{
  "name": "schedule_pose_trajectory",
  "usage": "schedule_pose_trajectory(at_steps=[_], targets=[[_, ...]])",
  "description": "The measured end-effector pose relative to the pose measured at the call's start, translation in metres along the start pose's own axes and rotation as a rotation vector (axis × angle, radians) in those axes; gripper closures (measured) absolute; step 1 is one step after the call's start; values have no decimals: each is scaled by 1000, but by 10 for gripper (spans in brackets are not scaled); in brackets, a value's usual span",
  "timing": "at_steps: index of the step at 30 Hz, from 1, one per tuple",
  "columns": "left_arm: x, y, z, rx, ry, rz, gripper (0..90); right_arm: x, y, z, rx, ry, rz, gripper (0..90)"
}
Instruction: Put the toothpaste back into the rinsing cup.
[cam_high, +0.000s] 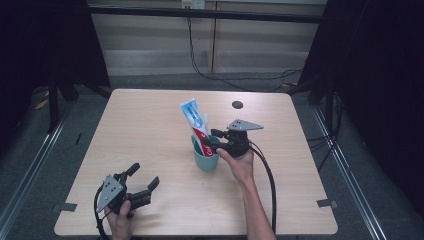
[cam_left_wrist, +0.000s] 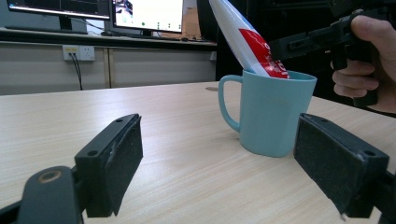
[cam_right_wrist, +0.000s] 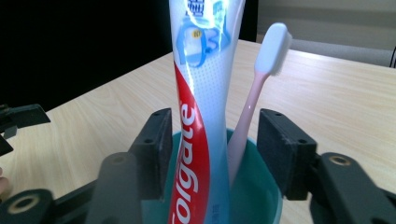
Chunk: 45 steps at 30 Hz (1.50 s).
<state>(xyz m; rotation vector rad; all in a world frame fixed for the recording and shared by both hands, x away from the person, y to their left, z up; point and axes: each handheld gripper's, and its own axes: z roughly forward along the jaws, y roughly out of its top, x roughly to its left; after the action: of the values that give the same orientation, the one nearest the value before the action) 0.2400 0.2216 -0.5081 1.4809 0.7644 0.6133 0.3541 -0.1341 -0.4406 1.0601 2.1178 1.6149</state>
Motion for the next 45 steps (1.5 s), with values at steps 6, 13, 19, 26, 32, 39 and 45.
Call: schedule_pose_trajectory(at_steps=[6,13,19,26,32,39,45], targets=[[-1,0,0,-6,4,-5,157,0,1,-5,-11,-30,13,319],[0,0,0,-3,2,-4,157,-2,0,-13,-27,-67,17,265],[0,0,0,-2,1,-4,157,-5,0,-23,-42,-95,27,231],[0,0,0,0,1,-3,157,-9,-2,-34,-56,-122,38,215],[0,0,0,0,2,-3,157,-12,-5,-46,-68,-152,51,209],[0,0,0,0,2,-3,157,-12,-7,-57,-71,-198,41,208],[0,0,0,-2,5,-4,157,-12,-9,-69,-81,-213,38,206]])
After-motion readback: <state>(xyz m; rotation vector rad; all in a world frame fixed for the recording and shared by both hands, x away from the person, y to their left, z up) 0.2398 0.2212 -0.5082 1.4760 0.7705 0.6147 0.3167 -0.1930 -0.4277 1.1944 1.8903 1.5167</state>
